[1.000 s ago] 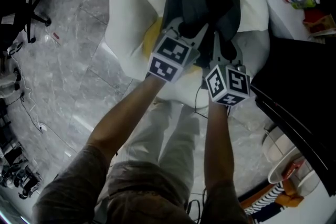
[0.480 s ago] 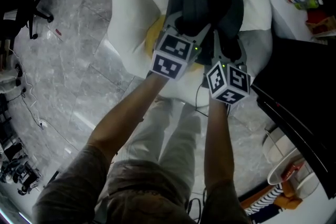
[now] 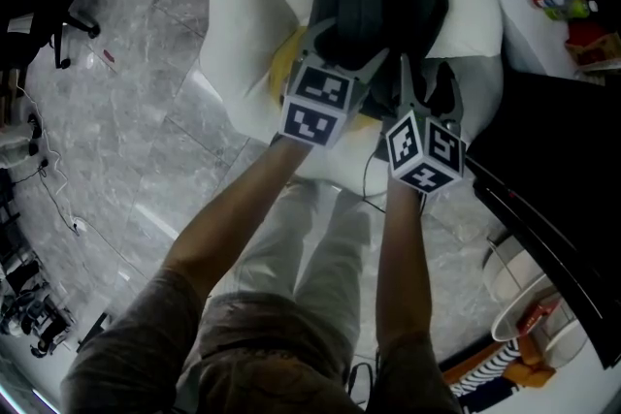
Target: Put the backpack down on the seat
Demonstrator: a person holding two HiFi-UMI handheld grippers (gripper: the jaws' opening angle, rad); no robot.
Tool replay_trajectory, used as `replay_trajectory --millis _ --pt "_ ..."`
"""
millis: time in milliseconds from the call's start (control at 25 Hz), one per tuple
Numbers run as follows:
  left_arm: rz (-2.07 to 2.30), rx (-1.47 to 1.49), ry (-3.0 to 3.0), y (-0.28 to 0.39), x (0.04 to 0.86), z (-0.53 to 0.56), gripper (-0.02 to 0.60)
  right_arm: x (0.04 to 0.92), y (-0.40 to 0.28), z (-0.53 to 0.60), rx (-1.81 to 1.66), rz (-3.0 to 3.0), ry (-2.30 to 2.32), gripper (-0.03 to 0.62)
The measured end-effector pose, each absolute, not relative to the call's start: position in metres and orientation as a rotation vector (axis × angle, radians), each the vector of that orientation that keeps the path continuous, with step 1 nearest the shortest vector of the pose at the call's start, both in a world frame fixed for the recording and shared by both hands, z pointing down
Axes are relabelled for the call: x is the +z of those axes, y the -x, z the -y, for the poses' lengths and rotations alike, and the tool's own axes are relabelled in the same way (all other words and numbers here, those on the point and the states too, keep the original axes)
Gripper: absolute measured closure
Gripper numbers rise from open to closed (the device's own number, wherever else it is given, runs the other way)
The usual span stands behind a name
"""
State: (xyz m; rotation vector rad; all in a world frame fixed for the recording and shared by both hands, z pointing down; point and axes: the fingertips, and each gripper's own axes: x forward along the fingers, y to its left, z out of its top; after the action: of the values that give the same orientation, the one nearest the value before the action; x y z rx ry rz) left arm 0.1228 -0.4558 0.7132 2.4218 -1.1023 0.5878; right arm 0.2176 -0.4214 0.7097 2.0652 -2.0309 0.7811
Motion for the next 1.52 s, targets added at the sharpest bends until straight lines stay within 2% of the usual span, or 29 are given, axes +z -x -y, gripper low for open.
replay_trajectory --millis 680,760,840,1000,1120,1160,1520 --pt "1.156 0.599 -2.350 -0.109 0.645 0.440 0.253 0.647 -0.192 0.403 0.875 2.065 -1.989 0.295" --pt "1.143 0.600 -2.347 -0.111 0.630 0.435 0.260 0.634 -0.190 0.400 0.883 2.060 -1.984 0.317" --pt "1.128 0.589 -2.352 -0.114 0.612 0.429 0.317 0.618 -0.188 0.398 0.892 2.069 -1.977 0.384" --pt "1.130 0.571 -2.357 -0.115 0.576 0.422 0.423 0.589 -0.186 0.392 0.905 2.072 -1.978 0.403" --pt "1.139 0.580 -2.338 -0.111 0.556 0.413 0.561 0.570 -0.183 0.383 0.906 2.081 -1.972 0.534" --pt "1.133 0.584 -2.335 -0.110 0.550 0.407 0.581 0.564 -0.180 0.378 0.908 2.086 -1.960 0.589" --pt "1.092 0.640 -2.294 -0.090 0.503 0.358 0.581 0.505 -0.147 0.344 0.962 2.168 -1.807 0.589"
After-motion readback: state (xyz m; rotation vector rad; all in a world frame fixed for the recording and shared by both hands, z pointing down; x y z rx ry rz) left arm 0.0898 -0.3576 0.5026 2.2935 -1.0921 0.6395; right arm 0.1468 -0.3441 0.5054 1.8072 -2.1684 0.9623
